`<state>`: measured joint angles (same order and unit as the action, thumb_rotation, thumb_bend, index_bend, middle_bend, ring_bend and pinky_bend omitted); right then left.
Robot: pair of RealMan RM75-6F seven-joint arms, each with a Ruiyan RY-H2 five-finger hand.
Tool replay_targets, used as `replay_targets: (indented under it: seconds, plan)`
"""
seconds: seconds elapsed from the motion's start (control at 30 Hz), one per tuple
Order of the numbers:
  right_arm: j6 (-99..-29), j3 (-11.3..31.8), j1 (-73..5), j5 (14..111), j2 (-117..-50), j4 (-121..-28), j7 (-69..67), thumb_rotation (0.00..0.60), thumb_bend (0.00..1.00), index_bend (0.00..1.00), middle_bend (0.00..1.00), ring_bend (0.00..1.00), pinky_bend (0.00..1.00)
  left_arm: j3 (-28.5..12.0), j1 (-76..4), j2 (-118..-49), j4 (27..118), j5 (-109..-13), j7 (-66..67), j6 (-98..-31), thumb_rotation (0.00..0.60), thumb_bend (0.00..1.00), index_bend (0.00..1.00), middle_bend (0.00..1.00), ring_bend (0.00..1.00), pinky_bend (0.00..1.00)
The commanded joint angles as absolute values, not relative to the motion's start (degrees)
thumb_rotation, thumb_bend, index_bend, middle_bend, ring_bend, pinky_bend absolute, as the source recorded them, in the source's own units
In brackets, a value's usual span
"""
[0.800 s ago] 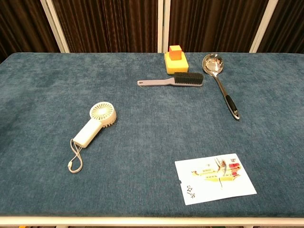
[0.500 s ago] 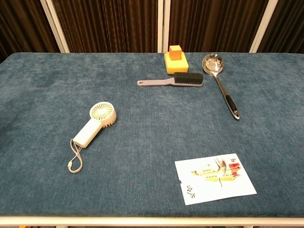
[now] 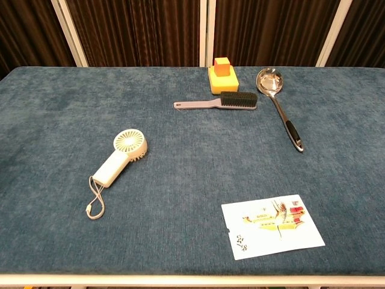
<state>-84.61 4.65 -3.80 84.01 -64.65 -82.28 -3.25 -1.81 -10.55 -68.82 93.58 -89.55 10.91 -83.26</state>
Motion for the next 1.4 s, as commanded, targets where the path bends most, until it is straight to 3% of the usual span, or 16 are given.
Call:
replay_targets:
  seconds: [0.03, 0.2, 0.4, 1.03, 1.4]
  plan:
    - [-84.56, 4.46, -3.80, 84.23, -64.71, -82.61, -3.01, 0.600, 0.32, 0.00, 0.00, 0.00, 0.00, -1.42, -10.73, -68.62, 93.87, -90.10, 11.45, -82.91, 0.600, 0.26, 0.19, 0.89, 0.90, 0.93]
    - [-84.08, 4.04, -3.82, 84.50, -64.10, -83.34, -2.42, 0.600, 0.32, 0.00, 0.00, 0.00, 0.00, 0.55, -11.15, -69.46, 93.52, -93.09, 8.33, -81.97, 0.600, 0.33, 0.19, 0.87, 0.89, 0.92]
    - [-83.10, 4.67, -4.07, 83.05, -63.57, -83.57, -2.93, 0.600, 0.32, 0.00, 0.00, 0.00, 0.00, 1.78, -13.69, -73.06, 91.03, -95.61, 7.54, -78.00, 0.600, 0.35, 0.19, 0.85, 0.89, 0.91]
    - [-81.49, 4.56, -4.65, 82.35, -63.78, -83.83, -1.98, 0.600, 0.33, 0.00, 0.00, 0.00, 0.00, 2.07, -20.26, -83.26, 80.14, -97.16, 9.34, -69.73, 0.600, 0.35, 0.19, 0.84, 0.88, 0.88]
    - [-81.06, 4.73, -4.96, 82.09, -63.59, -84.39, -1.65, 0.600, 0.33, 0.00, 0.00, 0.00, 0.00, 1.85, -23.18, -86.36, 79.19, -95.56, 9.90, -65.82, 0.600, 0.35, 0.19, 0.84, 0.88, 0.88]
